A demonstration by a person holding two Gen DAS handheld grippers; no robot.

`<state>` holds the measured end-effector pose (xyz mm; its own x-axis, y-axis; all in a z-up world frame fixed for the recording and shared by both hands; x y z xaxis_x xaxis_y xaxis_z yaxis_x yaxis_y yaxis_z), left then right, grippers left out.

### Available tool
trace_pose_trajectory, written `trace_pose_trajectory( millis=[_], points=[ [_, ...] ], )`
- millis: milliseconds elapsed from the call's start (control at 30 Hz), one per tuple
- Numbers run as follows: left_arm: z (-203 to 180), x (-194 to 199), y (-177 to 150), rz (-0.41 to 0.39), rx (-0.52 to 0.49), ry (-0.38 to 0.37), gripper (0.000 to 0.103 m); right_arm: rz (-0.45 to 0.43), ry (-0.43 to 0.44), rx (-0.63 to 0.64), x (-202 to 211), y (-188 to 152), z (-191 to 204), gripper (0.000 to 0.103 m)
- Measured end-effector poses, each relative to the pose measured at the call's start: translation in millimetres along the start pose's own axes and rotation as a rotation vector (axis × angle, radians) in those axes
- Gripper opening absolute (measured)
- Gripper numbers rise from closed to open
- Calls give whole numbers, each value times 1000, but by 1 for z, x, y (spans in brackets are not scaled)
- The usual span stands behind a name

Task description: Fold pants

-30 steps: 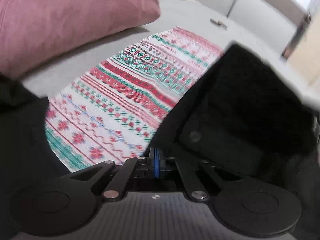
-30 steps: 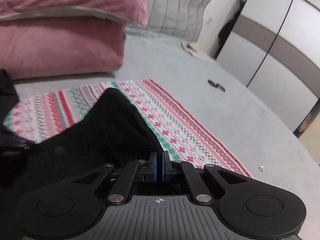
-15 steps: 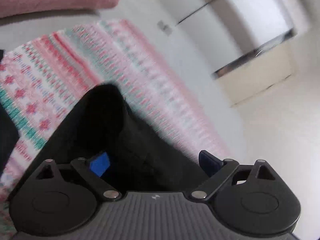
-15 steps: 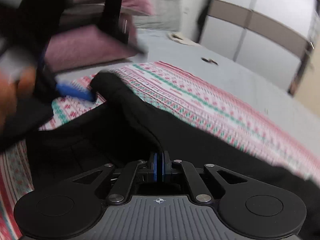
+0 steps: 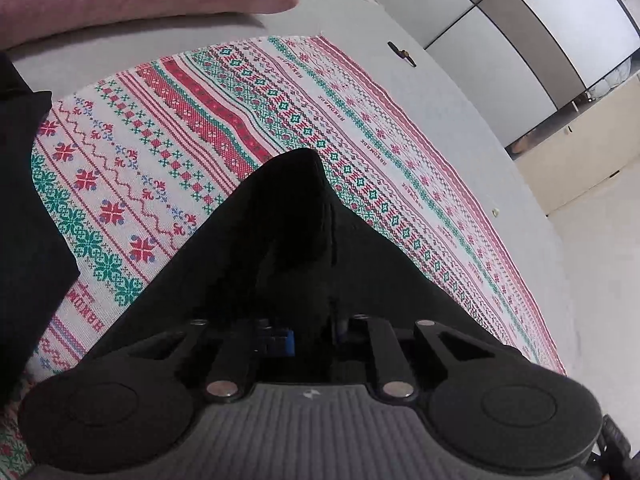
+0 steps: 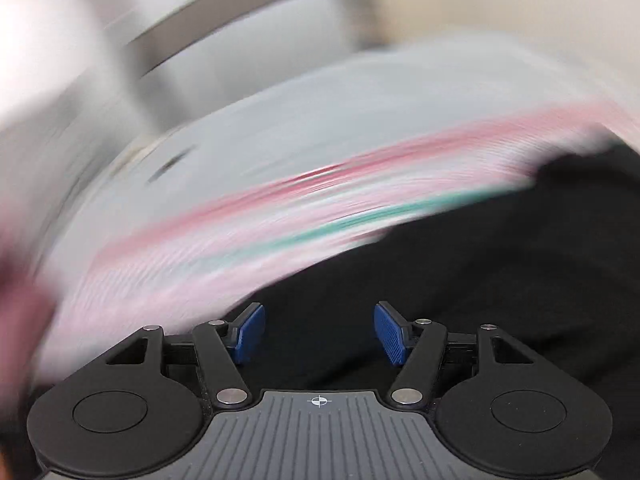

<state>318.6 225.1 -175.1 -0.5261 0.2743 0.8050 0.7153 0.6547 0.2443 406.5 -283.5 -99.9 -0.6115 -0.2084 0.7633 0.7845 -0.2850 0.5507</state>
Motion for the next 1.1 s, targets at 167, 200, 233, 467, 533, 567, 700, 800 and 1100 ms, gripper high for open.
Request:
trace_pose_trajectory(
  millis=[167,200,233,467,533,567,700,800,1100],
  points=[
    [-1,-1,-1,-5,-10,21,33,-73,-153,-252,4,100,-119,63],
    [-1,-5,1,-8,-12,26,33,-65,-131,-294,-2,114,-130,63],
    [-1,-7,2,-10,-11,31,33,-52,-100,-341,-10,129,-142,63],
    [3,-7,7,-27,-22,38,32,6,-245,-450,-73,175,-173,55],
    [3,-6,10,-34,-23,39,31,35,-306,-413,-84,168,-168,14],
    [4,-4,10,-33,-24,36,31,48,-352,-378,-85,167,-166,6],
    [11,13,15,-54,3,-22,30,-55,-296,-290,-37,155,-162,5],
    [19,31,17,-71,23,-66,29,-165,-195,-234,42,126,-159,4],
    [43,73,-13,-71,3,-14,29,-158,-246,-325,176,-69,-204,4]
  ],
)
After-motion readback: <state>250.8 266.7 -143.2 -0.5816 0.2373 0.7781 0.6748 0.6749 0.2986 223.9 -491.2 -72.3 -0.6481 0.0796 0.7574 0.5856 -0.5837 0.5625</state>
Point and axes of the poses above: each gripper's, at about its wrist camera, not at the fingertips, and x roughly against the way its jaws point, z to its left, y to its top, the point moved 2 cm from there along -x, roughly the way its jaws point, and after that the axes turned 13 degrees about z, right-handed, at the moved point
